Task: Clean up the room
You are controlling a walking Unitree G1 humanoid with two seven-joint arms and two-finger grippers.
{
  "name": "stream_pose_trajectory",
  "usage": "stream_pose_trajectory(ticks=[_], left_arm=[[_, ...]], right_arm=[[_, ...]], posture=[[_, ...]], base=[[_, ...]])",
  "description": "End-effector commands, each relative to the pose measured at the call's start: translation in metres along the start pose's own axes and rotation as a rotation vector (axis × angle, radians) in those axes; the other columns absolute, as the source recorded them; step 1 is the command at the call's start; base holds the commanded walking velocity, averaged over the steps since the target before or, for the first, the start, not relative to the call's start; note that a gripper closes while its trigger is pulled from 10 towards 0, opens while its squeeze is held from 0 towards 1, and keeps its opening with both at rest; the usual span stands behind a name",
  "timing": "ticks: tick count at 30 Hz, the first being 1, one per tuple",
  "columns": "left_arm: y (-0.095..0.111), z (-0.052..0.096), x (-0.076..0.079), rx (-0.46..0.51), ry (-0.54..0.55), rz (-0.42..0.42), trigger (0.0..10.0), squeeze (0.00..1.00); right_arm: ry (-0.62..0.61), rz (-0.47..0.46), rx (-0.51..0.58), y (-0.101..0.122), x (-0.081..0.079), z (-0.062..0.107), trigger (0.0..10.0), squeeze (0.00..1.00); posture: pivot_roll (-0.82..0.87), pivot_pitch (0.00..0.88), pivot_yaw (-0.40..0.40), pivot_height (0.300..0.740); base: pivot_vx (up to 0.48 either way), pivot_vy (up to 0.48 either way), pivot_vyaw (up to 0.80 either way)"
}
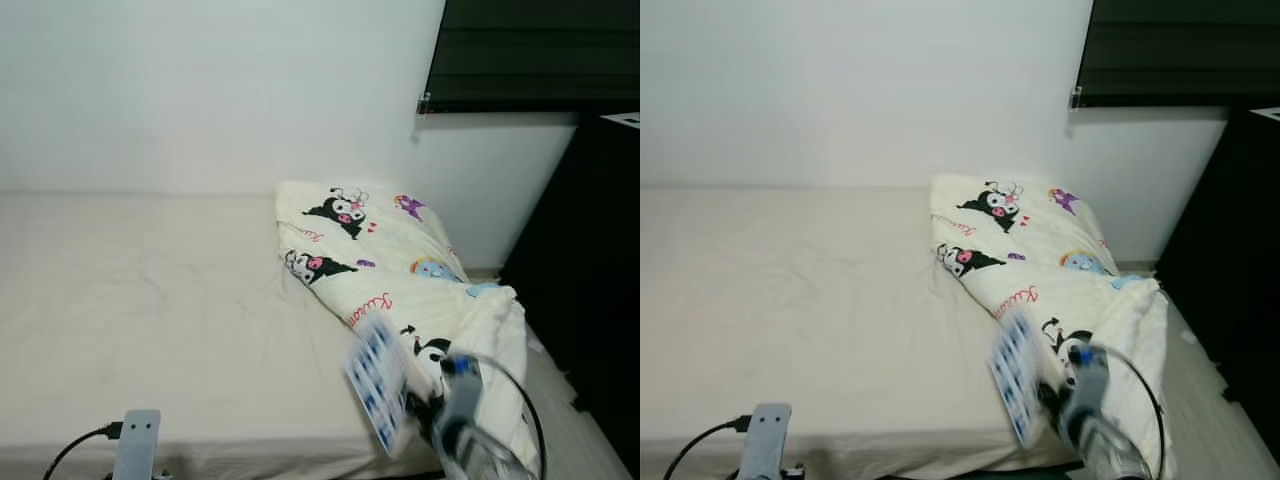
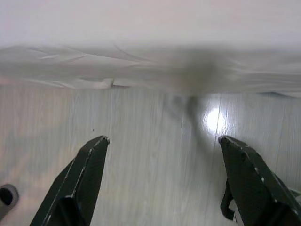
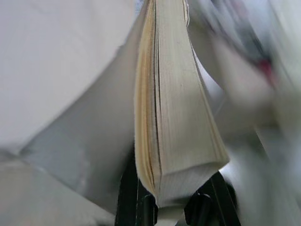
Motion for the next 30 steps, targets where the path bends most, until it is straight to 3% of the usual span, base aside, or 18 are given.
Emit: stream_pose_trajectory(ticks=[1, 3, 4, 9, 13, 18, 22, 23, 30], left_arm=[[-0.006, 0.001, 0.001, -0.028, 0.002, -0.009, 10.0, 0.00], [-0.006, 0.001, 0.001, -0.031, 0.003, -0.005, 10.0, 0.00], [-0.007, 0.001, 0.001, -0.035, 0.003, 0.006, 10.0, 0.00], [-0.006, 0.001, 0.005, -0.036, -0.006, 0.019, 10.0, 0.00], [-0.006, 0.001, 0.007, -0.041, -0.025, 0.056, 10.0, 0.00], [-0.010, 0.002, 0.007, -0.058, -0.033, 0.075, 10.0, 0.00], [-0.011, 0.002, 0.007, -0.062, -0.033, 0.084, 10.0, 0.00], [-0.011, 0.002, 0.008, -0.063, -0.035, 0.092, 10.0, 0.00], [-0.010, 0.002, 0.009, -0.065, -0.043, 0.109, 10.0, 0.00]], right_arm=[[-0.006, 0.046, 0.009, 0.001, -0.001, -0.001, 0.0, 0.00], [-0.017, 0.068, 0.001, -0.002, 0.000, 0.000, 0.0, 0.00], [-0.037, 0.081, -0.008, -0.004, 0.002, 0.001, 10.0, 0.00], [-0.092, 0.123, -0.019, -0.006, 0.008, 0.002, 10.0, 0.00], [-0.076, 0.145, 0.028, 0.006, 0.002, -0.002, 10.0, 0.00], [0.047, 0.220, 0.122, 0.034, -0.022, -0.012, 10.0, 0.00], [0.104, 0.276, 0.145, 0.044, -0.034, -0.016, 10.0, 0.00], [0.143, 0.316, 0.158, 0.052, -0.044, -0.019, 10.0, 0.00], [0.181, 0.376, 0.167, 0.058, -0.055, -0.022, 10.0, 0.00]], posture=[[-0.03, 0.000, -0.038, 0.740], [-0.03, 0.000, -0.038, 0.740], [-0.03, 0.000, -0.041, 0.740], [-0.02, 0.000, -0.044, 0.740], [-0.02, 0.000, -0.047, 0.740], [-0.02, 0.000, -0.047, 0.740], [-0.02, 0.000, -0.047, 0.740], [-0.02, 0.000, -0.045, 0.740], [-0.02, 0.000, -0.045, 0.740]], base=[[0.000, 0.000, 0.00], [0.000, 0.000, 0.00], [0.000, 0.000, 0.00], [0.000, 0.000, 0.33], [0.000, 0.000, 0.71], [0.000, 0.000, 0.71], [0.000, 0.000, 0.70], [0.000, 0.000, 0.71], [0.000, 0.000, 0.71]])
Point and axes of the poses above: a point about 5 cm out from each wrist's last joint towards the gripper, its own z axis pointing back from the gripper into the wrist, its own y axis along the axis of the wrist's last joint, x = y × z, the point moved 1 cm from there along -z, pointing out of the wrist towards the gripper, and after that the axes turned 3 degrees about -z, right-handed, at the moved point
